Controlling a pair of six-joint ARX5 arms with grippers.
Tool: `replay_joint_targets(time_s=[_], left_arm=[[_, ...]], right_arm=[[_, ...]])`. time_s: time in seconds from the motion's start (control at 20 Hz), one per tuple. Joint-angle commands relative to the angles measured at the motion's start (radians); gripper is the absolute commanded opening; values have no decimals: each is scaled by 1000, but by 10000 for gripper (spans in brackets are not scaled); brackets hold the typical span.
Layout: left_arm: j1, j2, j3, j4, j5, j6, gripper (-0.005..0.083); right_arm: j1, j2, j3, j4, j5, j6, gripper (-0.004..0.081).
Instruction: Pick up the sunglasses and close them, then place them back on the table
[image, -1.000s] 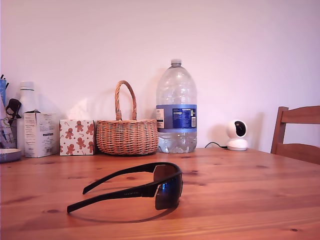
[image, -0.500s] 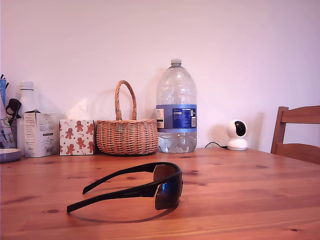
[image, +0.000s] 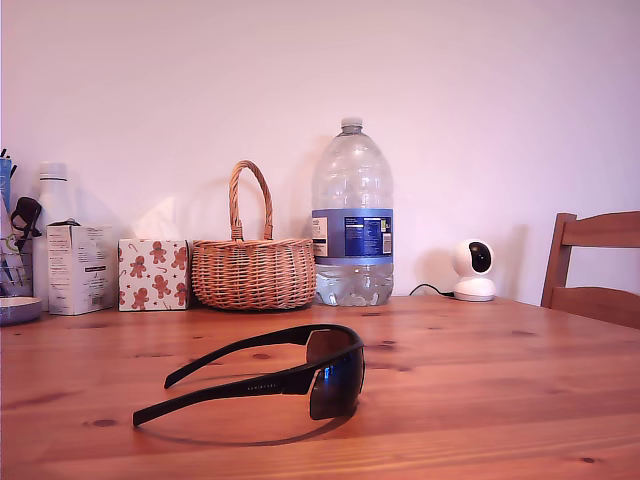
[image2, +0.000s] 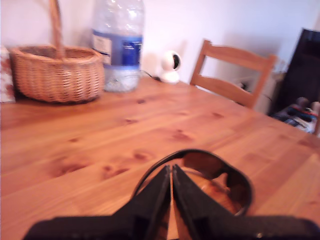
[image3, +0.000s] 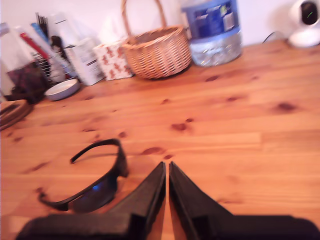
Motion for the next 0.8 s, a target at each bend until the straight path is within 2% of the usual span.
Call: replay_joint_targets(time_s=[0.0, 0.15, 0.4, 0.6, 0.75], left_arm=[[-19, 61, 74, -29, -6, -3, -19], [-63, 201, 172, -113, 2, 6, -19], [-172, 534, 371, -279, 9, 57, -19], [-249, 761, 492, -221, 146, 17, -19], [-298, 925, 612, -246, 169, -30, -19]], right_arm=[[21, -2, 6, 0, 9, 10, -12], [55, 15, 6, -18, 28, 5, -12], [116, 89, 7, -13, 34, 4, -12], [149, 127, 7, 10, 25, 58, -12], [157, 140, 7, 9, 25, 68, -12]])
